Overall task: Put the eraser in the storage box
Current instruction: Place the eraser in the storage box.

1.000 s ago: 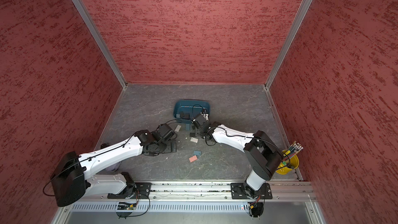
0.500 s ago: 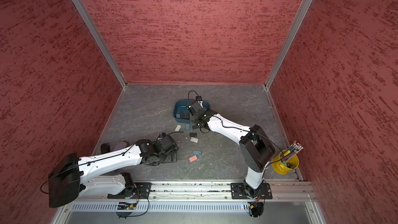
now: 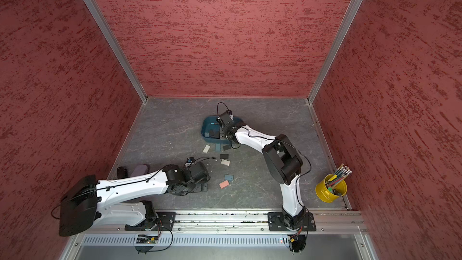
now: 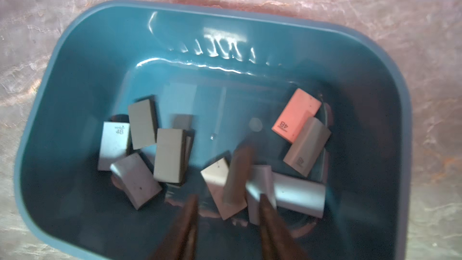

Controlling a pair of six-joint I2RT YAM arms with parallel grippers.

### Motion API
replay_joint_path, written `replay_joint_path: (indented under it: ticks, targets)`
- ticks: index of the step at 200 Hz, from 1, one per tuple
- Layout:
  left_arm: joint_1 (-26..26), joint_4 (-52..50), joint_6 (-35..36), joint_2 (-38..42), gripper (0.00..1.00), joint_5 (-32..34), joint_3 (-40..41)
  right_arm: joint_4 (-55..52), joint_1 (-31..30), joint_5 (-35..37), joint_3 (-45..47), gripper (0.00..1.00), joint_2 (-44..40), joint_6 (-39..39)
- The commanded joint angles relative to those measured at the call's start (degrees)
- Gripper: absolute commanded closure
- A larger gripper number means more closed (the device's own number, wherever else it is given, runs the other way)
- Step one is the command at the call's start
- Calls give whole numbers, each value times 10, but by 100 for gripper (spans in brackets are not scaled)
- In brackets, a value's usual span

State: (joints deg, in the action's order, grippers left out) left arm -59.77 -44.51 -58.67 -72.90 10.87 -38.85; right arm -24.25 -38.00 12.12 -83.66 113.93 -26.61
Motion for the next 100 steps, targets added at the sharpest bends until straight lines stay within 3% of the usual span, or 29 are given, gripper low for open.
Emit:
replay_joint_path:
  ticks: [1,100]
  targets:
    - [10,12,12,-12,0,13,-12,-1,3,-14,-9,47,-20,10]
    - [181,46,156,-46,0,-28,-75,66,3,-48,154,20,-225,-6]
